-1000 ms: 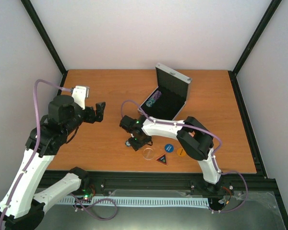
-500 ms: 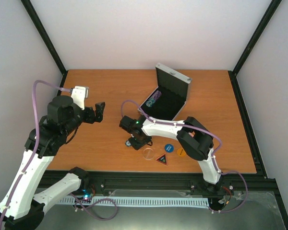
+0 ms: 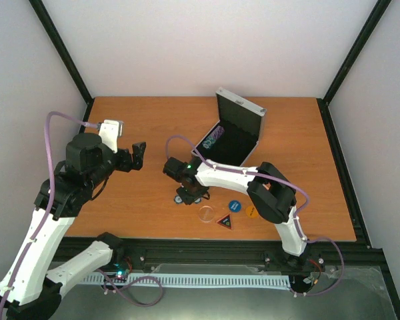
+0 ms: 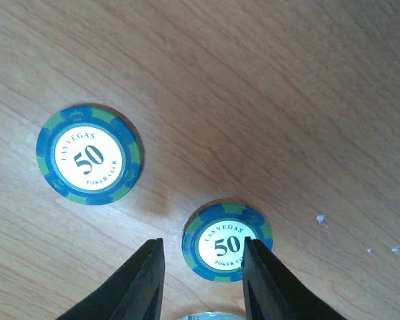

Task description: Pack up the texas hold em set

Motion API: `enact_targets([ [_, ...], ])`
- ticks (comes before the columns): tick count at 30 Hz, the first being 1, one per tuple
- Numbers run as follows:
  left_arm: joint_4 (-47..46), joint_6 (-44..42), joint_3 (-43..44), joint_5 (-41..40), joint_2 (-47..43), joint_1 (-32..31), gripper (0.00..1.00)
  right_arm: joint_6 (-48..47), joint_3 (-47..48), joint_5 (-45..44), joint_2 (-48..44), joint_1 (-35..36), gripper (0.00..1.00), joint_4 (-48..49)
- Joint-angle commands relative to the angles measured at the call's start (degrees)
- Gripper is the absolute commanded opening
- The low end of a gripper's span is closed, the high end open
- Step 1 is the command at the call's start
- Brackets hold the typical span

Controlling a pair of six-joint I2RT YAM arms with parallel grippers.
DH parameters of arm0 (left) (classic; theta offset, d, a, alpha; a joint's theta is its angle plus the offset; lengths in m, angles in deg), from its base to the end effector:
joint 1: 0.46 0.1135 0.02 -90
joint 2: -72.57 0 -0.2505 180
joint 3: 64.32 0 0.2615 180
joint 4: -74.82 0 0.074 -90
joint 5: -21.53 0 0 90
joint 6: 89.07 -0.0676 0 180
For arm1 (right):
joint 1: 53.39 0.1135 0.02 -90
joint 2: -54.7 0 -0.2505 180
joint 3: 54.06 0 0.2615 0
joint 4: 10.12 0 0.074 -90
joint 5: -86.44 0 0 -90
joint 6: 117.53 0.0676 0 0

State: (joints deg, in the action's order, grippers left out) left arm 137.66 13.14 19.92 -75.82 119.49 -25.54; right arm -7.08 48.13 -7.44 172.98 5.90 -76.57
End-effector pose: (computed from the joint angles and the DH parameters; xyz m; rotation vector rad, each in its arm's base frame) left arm 0.1705 -0.0702 0.3942 0.1452 2.0186 -0.2847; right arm 0.2125 0.3487 0.1214 -0.9906 2.8296 0.0474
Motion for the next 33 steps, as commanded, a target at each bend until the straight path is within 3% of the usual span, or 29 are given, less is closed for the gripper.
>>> enact_targets([
  [1, 0.17, -0.06, 0.65, -0.38, -0.37, 0.21, 1.00, -0.03, 1.30, -0.42, 0.55, 0.31, 0.39, -1.13],
  [3, 0.27, -0.09, 0.65, -0.44, -0.35, 0.23, 1.00, 0.12, 0.82, -0.75, 0.39, 0.30, 0.56, -0.98],
  [5, 0.34, -0.03, 0.57, -0.48, -0.44, 0.25, 1.00, 0.28, 0.05, -1.14, 0.20, 0.24, 0.65, -0.63],
  [9, 0.35, 0.07, 0.43, -0.33, -0.58, 0.21, 1.00, 0.29, -1.65, -1.39, 0.35, -0.77, 0.70, -0.22],
  [23, 0.05, 0.36, -0.23, -0.38, -0.34, 0.21, 1.00, -1.05, -4.80, 2.98, 0.41, -2.84, 0.65, 3.53],
  [28, 0.16, 0.27, -0.10, -0.82, -0.46, 0.21, 1.00, -0.63, -5.36, 3.95, 0.33, -2.79, 0.46, 3.38],
  [33, 0.08, 0.53, -0.22, -0.44, -0.39, 0.21, 1.00, -0.11, -5.69, 3.56, -0.52, -2.77, 0.38, 3.19],
])
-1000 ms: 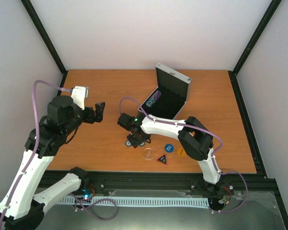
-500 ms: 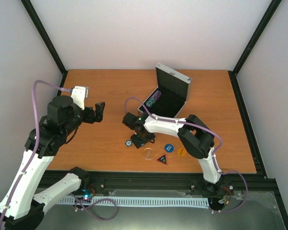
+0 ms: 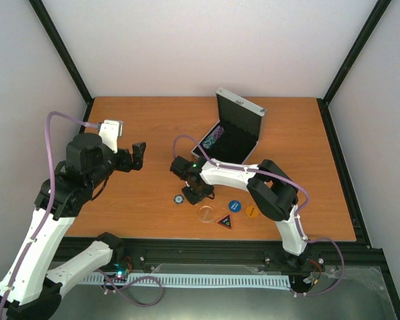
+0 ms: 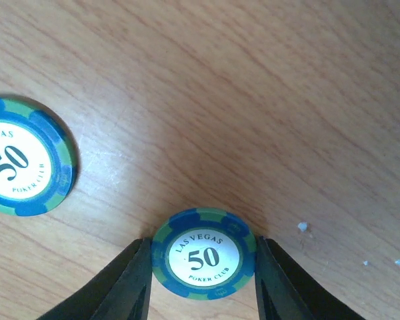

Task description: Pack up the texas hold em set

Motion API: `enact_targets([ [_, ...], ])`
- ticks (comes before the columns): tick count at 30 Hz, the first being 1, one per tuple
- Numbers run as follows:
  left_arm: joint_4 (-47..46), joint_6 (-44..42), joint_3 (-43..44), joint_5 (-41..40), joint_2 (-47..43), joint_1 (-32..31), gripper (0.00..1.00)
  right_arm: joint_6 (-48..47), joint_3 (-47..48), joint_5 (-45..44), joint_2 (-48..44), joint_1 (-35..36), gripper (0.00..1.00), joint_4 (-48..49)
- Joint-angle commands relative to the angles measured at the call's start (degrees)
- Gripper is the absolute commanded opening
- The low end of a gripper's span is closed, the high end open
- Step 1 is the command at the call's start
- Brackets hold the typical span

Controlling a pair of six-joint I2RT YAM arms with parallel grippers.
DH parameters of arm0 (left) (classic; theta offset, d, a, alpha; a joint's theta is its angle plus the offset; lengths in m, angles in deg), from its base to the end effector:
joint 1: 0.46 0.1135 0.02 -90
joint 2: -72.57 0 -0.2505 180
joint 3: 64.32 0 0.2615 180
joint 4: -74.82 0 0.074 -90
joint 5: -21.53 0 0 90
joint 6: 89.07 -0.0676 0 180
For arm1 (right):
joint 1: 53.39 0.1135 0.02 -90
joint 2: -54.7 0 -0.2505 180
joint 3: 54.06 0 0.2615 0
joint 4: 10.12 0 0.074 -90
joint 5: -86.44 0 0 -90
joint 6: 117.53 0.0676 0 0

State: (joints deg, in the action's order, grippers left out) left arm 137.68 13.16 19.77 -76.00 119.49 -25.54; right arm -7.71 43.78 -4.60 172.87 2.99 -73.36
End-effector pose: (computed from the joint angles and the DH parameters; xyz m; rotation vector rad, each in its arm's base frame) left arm 0.1707 -0.0701 0.3933 0.1433 2.0212 -0.2809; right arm 0.2221 0.3318 0.1028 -0.9524 2.8880 0.0837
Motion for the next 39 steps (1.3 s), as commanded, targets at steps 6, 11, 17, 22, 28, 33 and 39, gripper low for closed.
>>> enact_targets([
  [6, 0.06, 0.46, 0.08, -0.23, -0.40, 0.21, 1.00, 0.62, 0.35, -0.55, -1.21, 0.13, 0.32, -1.39],
  [11, 0.13, 0.42, 0.02, -0.20, -0.59, 0.23, 1.00, 0.32, 2.71, -0.69, -1.58, 0.13, 0.31, -2.76],
  [17, 0.19, 0.25, 0.01, -0.34, -0.69, 0.25, 1.00, 0.29, 5.00, -0.01, -1.27, 0.44, 0.31, -3.51],
  [22, 0.14, 0.06, 0.01, -0.30, -0.74, 0.21, 1.00, -0.10, 7.09, 0.33, -0.13, 1.09, 0.31, -4.05],
  [28, 0.45, -0.11, 0.12, -0.60, -0.91, 0.21, 1.00, 0.09, 6.73, -0.81, -0.28, 1.10, 0.50, -3.54],
  [33, 0.11, 0.14, -0.22, -0.47, -0.72, 0.21, 1.00, -0.72, 6.82, 2.48, -0.48, 1.19, 0.69, -2.20],
  [39, -0.12, 0.28, -0.26, 0.06, -0.35, 0.21, 1.00, 1.10, 5.82, -2.10, -0.80, 1.74, 0.83, -2.58],
])
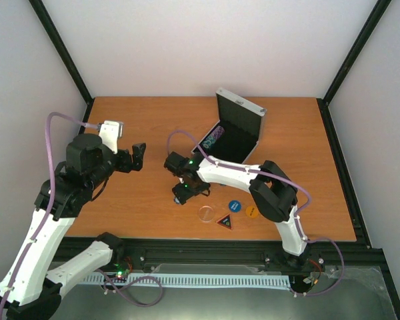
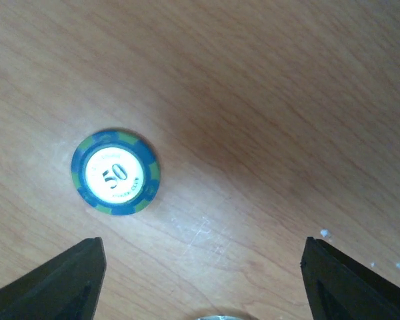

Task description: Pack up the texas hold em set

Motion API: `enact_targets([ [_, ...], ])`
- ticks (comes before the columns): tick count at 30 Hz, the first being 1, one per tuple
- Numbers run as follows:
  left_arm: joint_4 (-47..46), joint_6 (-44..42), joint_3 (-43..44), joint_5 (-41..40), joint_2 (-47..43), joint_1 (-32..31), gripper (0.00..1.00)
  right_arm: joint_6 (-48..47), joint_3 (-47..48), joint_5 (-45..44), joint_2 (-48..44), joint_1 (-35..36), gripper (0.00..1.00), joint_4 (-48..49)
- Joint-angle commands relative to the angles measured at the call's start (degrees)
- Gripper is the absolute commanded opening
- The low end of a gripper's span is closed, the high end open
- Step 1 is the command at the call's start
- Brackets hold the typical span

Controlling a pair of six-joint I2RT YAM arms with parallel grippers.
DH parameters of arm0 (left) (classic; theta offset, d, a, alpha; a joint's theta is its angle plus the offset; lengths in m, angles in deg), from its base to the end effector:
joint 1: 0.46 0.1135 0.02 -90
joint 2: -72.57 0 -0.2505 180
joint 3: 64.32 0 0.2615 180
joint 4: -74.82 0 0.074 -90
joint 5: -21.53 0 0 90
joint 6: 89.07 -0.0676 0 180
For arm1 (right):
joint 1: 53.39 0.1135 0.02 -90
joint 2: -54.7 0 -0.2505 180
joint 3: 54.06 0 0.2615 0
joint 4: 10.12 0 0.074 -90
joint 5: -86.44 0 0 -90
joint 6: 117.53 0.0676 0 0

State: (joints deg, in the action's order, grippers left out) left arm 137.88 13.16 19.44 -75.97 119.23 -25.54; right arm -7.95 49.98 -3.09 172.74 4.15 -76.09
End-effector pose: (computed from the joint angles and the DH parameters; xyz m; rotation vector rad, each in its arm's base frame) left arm 0.1699 -0.0698 0.3917 0.1444 2.0258 -0.2799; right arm 0.2229 0.3514 0.1319 -0.9783 2.8411 0.1740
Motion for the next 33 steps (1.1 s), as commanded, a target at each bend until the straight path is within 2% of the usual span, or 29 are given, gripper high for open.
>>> enact_targets([
  [1, -0.23, 0.25, 0.08, -0.06, -0.14, 0.21, 1.00, 2.01, -1.48, -5.39, -1.41, 0.44, 0.88, 0.23],
  [5, -0.40, 0.07, 0.08, 0.19, 0.21, 0.23, 1.00, 6.20, -7.56, -10.52, -6.58, -1.28, 1.00, 1.63],
  [10, -1.35, -0.10, -0.33, 1.46, 0.91, 0.21, 1.00, 13.41, -15.64, -10.93, -12.44, -5.15, 1.00, 2.68],
  [17, -2.40, -0.36, -1.47, 3.02, 1.06, 0.20, 1.00, 19.44, -17.49, -14.53, -13.72, -6.75, 1.00, 1.10],
  [21, -2.44, -0.59, -1.86, 3.12, 0.35, 0.21, 1.00, 25.64, -20.73, -15.01, -16.11, -8.68, 1.00, 4.16],
  [26, -1.89, -1.47, -1.39, 2.94, -0.04, 0.21, 1.00, 31.57, -21.04, -16.96, -16.64, -9.69, 0.94, 5.82],
  [33, -1.44, -2.03, -1.20, 2.72, -0.78, 0.21, 1.00, 34.38, -19.61, -18.62, -15.82, -10.61, 0.85, 7.50],
])
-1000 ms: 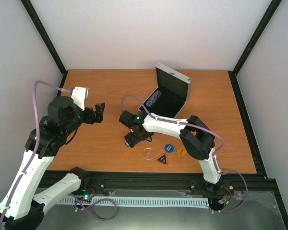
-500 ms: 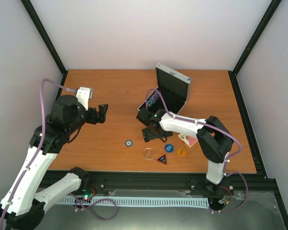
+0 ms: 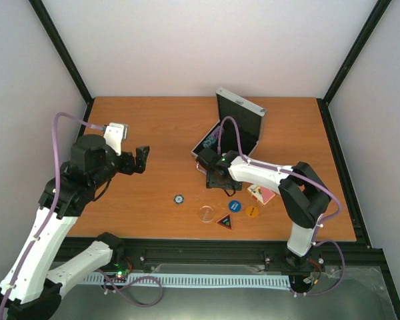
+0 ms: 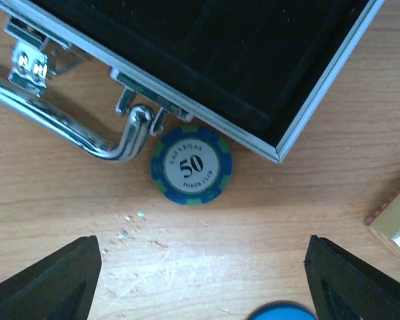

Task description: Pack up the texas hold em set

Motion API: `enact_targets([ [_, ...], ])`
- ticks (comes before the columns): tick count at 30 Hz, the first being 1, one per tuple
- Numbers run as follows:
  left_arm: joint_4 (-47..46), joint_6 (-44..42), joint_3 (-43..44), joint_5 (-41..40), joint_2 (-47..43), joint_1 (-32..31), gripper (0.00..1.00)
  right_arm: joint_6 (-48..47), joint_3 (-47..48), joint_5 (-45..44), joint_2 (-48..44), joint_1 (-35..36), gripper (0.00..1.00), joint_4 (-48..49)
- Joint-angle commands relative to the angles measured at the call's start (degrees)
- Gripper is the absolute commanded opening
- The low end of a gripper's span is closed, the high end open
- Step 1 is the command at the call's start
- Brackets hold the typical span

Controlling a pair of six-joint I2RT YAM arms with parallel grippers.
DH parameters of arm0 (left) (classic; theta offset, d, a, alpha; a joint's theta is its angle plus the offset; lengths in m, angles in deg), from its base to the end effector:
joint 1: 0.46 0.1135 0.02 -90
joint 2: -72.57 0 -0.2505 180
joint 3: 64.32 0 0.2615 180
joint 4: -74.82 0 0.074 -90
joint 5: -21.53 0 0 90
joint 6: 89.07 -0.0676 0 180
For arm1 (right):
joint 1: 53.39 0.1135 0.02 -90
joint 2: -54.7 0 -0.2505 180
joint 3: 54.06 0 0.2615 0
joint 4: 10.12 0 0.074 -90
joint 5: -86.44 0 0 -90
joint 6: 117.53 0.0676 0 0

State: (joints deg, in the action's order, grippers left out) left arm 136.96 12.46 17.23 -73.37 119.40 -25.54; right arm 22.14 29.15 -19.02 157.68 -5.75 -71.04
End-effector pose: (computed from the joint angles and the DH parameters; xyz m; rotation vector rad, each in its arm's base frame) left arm 0.1737 -0.0749 0.3800 0.1899 2.0530 -0.3097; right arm 0.2457 0.2427 0.1318 0.0814 2.8305 -0.0808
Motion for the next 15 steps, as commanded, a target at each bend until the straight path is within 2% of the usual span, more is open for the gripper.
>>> enact_targets([
  [1, -0.39, -1.41, 0.97, 0.10, -1.06, 0.21, 1.00, 4.73, 0.93, -2.60, -0.64, -0.87, 0.84, 2.94],
  [7, 0.15, -1.77, 0.97, -0.47, -1.25, 0.21, 1.00, 8.12, -1.42, -3.88, -0.86, -1.06, 0.71, 4.80],
  [15, -0.14, -1.38, 0.55, -0.33, -0.83, 0.21, 1.00, 9.79, -3.39, -5.73, -0.89, -1.70, 0.71, 5.12],
])
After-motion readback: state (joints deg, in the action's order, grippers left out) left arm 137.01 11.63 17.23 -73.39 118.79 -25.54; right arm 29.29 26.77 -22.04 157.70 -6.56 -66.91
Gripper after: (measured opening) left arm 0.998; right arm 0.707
